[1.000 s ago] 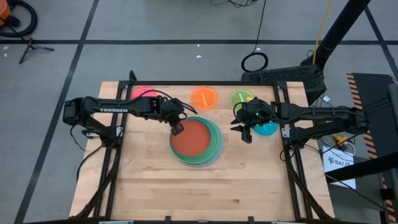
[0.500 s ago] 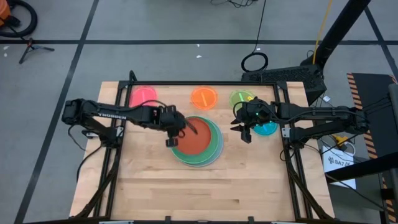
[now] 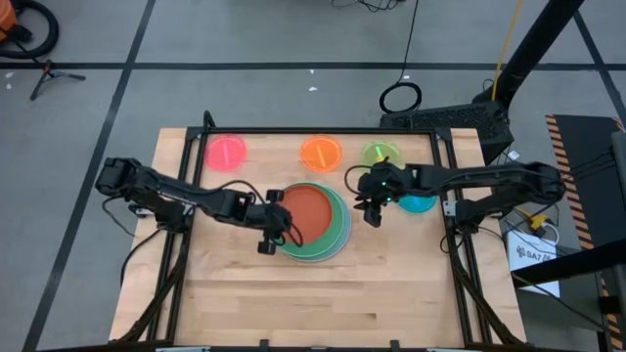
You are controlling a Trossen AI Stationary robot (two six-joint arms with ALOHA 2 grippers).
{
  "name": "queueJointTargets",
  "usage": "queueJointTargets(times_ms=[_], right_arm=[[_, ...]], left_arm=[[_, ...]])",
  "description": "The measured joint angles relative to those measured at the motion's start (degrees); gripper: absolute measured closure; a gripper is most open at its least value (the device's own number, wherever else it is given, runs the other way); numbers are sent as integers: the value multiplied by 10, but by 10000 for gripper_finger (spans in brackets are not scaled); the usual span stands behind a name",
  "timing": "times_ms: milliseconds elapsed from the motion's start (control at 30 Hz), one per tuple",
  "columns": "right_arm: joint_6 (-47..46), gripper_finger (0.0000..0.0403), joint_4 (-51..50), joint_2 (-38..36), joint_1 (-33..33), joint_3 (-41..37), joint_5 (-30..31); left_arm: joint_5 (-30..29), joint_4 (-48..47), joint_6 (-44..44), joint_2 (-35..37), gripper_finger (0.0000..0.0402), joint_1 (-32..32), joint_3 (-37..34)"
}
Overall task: Stack plastic plates
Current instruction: Stack the blue plate on top of the dark orange plate
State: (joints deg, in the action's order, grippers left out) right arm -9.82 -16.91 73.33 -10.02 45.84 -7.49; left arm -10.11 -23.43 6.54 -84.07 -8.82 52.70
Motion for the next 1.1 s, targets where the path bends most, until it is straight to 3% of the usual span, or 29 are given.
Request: queueJointTargets(times_ms=[300,633,900,1100], right_arm=[[-16,282,34,25,0,0,0],[-125,282,38,25,0,0,0],[-205,282,17,25,9,0,0],[-295,282,-104,25,13,0,13]], left_arm=[[-2,77,-14,0,289,0,-61],[-5,163,90,19,289,-10,-76],[-53,187,167,113,289,10,-76],[-88,201,199,213,289,43,-76]])
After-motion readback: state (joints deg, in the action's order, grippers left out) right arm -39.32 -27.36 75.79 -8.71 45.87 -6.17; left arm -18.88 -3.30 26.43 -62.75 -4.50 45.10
